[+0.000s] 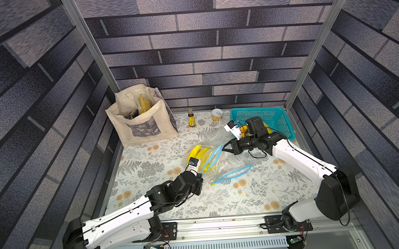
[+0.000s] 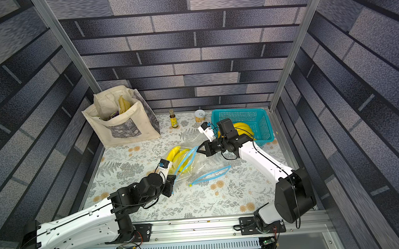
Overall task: Open the zip-top bag and take out the banana
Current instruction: Open the zipper of the food storage bag at the center of the board.
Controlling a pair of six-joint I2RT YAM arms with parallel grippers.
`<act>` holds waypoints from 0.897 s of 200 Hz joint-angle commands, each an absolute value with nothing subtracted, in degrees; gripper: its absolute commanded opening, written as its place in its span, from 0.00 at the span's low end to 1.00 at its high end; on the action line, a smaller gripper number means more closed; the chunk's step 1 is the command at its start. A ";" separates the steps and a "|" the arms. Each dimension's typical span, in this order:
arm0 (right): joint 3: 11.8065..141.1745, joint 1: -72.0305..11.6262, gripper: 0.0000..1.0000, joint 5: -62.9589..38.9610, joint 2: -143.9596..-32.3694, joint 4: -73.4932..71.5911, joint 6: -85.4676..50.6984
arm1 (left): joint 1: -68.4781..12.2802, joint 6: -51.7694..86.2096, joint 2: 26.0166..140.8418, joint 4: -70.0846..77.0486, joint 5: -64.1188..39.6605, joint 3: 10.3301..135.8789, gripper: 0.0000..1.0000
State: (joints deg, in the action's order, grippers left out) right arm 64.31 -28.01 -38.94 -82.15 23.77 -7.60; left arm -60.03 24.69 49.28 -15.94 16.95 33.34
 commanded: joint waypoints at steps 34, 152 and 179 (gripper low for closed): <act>58.91 -28.43 0.30 -29.15 -74.59 36.02 -7.73 | -62.12 25.58 52.68 -13.92 19.38 36.11 0.00; 47.78 -40.03 0.46 -28.95 -61.36 19.70 -2.94 | -63.37 26.54 58.34 -12.39 20.39 38.87 0.00; 48.52 -40.80 0.45 -28.14 -65.00 15.06 -2.53 | -63.25 26.53 57.35 -11.76 19.79 38.53 0.00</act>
State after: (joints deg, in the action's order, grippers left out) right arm 48.18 -39.92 -29.67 -62.81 22.11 -3.75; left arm -63.35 25.17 59.09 -12.99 18.48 36.84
